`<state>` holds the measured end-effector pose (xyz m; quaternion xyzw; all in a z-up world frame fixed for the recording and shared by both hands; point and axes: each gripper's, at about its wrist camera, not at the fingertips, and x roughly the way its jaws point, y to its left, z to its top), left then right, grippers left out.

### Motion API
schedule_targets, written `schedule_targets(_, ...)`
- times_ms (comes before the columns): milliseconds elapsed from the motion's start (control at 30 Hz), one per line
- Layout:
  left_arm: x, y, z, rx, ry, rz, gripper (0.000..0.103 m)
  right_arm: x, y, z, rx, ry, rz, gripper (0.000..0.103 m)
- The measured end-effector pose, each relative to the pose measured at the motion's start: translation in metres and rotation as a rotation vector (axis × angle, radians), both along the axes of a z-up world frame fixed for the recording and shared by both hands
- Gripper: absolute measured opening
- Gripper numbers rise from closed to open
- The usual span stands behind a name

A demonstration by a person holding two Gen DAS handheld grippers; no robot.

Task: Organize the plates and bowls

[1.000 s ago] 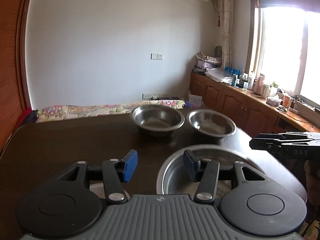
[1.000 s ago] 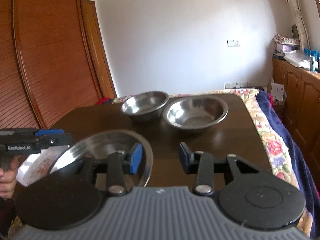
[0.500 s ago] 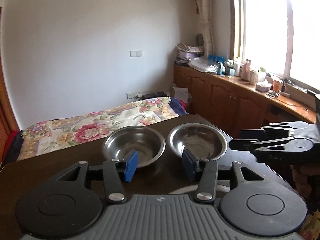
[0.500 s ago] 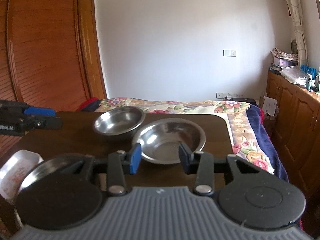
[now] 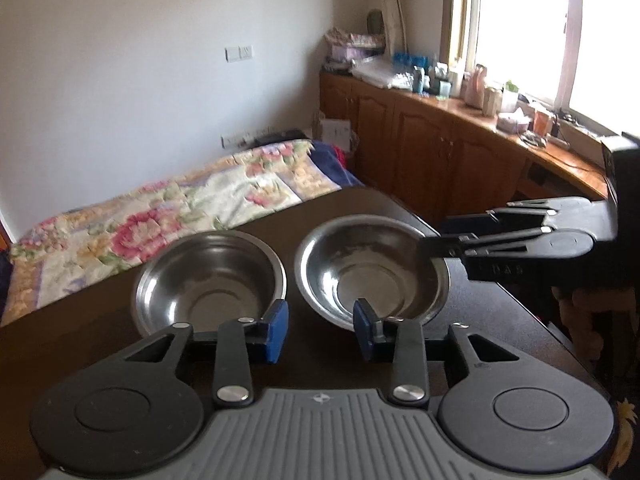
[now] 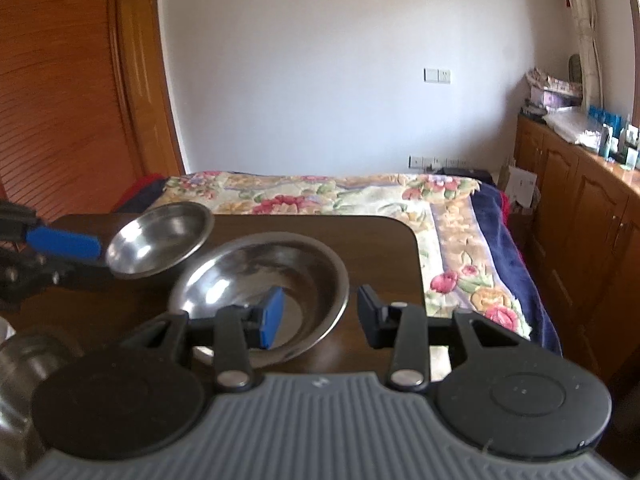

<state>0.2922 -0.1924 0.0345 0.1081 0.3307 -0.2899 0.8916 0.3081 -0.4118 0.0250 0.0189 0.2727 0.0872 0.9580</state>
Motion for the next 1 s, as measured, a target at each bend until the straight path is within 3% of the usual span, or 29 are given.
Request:
schedule_targets(600, 0.027, -0.019, -0.011, 0.041, 0.097, 0.020, 0.064, 0.039, -0.018, -0.014, 0.084, 0.133, 0.005, 0.042)
schedule_targets(767, 0.030, -0.022, -0.013, 0.042, 0.102, 0.015, 0.064, 0.038, -0.017, -0.017, 0.069, 0.132, 0.029, 0.014)
schedule_targets(1000, 0.036, -0.027, -0.015, 0.022, 0.121, 0.008, 0.064, 0.037, -0.021, -0.015, 0.082, 0.129, 0.045, 0.013)
